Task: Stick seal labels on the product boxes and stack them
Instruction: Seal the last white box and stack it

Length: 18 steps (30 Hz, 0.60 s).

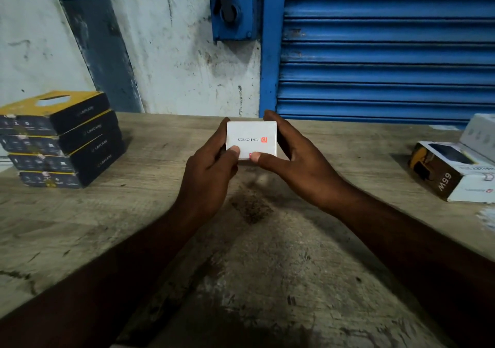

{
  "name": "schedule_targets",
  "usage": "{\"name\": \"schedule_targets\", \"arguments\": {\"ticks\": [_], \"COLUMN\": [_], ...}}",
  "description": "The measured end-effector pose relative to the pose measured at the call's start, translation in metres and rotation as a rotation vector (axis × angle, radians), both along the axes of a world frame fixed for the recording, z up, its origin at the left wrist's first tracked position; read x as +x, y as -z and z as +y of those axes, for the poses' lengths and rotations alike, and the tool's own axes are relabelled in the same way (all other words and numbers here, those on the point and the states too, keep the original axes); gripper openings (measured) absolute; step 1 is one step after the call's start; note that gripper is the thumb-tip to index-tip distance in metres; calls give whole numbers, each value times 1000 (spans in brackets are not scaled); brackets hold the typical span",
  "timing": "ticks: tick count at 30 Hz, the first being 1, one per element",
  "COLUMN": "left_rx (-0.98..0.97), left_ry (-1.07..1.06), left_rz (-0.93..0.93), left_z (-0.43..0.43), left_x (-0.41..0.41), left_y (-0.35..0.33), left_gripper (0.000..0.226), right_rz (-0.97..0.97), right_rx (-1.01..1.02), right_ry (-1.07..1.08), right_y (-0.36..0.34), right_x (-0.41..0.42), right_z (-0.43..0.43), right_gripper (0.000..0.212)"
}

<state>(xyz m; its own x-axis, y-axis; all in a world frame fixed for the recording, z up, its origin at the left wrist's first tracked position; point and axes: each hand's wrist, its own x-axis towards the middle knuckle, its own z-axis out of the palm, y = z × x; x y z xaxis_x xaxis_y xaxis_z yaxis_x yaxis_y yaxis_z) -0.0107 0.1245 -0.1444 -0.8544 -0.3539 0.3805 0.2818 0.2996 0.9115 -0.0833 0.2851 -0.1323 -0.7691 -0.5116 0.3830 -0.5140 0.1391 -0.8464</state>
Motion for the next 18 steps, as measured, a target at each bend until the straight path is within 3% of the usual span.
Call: {"name": "schedule_targets", "arguments": {"ticks": [6,11,18], "left_rx": [19,-91,-176], "left_ry": [12,0,-55], "left_rz": [12,23,66], "left_z": [0,0,-1], "left_x": [0,0,-2], "left_y": [-1,-2,1], "left_gripper": [47,74,67], "right_rz": [5,-72,-90], "right_rx": [-2,-29,-54], "right_ry": [8,-48,-62], "right_y": [-5,-9,-10], "right_x": [-1,1,3], "right_z": [1,3,1], "right_gripper": [76,62,63]}}
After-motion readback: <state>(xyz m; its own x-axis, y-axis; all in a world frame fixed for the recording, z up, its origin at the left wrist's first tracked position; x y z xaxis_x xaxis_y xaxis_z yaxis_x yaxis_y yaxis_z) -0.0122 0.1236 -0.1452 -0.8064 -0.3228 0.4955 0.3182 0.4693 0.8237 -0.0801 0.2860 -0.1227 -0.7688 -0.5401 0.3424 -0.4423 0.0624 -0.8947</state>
